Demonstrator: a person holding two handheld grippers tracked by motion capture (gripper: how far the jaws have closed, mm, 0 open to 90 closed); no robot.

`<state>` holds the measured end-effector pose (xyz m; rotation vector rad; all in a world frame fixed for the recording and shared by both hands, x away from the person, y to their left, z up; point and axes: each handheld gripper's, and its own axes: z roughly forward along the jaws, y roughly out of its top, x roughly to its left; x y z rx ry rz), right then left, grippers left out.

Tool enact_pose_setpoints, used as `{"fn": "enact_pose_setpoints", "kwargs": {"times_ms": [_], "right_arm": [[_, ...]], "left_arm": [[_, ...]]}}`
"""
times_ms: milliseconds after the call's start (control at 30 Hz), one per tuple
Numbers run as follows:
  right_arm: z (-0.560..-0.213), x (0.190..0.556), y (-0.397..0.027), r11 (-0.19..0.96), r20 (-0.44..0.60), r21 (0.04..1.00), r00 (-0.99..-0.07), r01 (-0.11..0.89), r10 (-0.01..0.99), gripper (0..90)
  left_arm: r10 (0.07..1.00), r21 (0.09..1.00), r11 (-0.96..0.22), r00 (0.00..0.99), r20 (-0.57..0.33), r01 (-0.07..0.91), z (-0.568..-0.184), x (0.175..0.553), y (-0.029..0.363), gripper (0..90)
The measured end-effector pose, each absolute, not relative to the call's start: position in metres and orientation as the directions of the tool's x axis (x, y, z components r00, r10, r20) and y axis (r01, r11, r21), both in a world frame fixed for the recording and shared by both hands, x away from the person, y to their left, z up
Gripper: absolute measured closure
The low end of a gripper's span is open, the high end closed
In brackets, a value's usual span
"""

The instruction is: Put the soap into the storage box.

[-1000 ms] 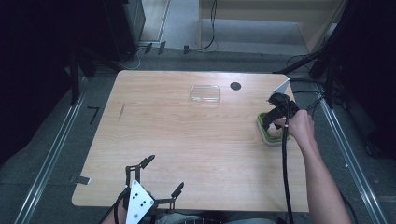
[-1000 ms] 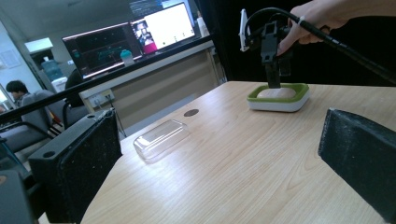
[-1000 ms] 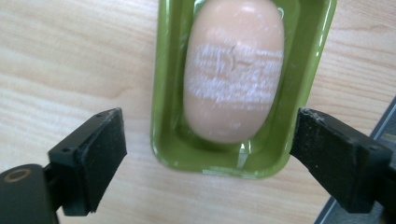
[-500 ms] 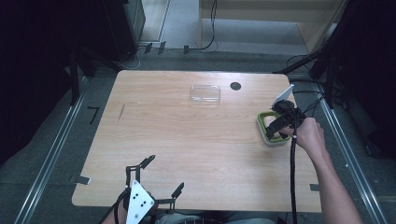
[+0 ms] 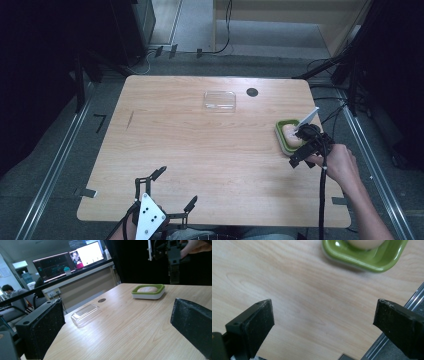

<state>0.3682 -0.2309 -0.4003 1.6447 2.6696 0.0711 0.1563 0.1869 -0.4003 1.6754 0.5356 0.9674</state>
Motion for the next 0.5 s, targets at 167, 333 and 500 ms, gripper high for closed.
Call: {"fn": "enact_pose_setpoints", "kwargs": {"times_ms": [167, 333, 500], "right_arm": [[-0.407, 0.357, -0.234, 0.456, 0.02, 0.042, -0.457, 0.889, 0.889, 3.0], [-0.419, 0.341, -0.239, 0.462, 0.031, 0.022, -0.462, 0.887, 0.886, 3.0], [-0.432, 0.328, -0.242, 0.469, 0.025, 0.012, -0.469, 0.883, 0.883, 3.1]], "left_arm": [[0.753, 0.939, -0.323, 0.568, 0.332, -0.12, -0.4, 0.156, 0.187, 0.0], [0.753, 0.938, -0.325, 0.568, 0.333, -0.12, -0.4, 0.156, 0.186, 0.0], [0.749, 0.936, -0.332, 0.569, 0.339, -0.12, -0.4, 0.156, 0.186, 0.0]]}}
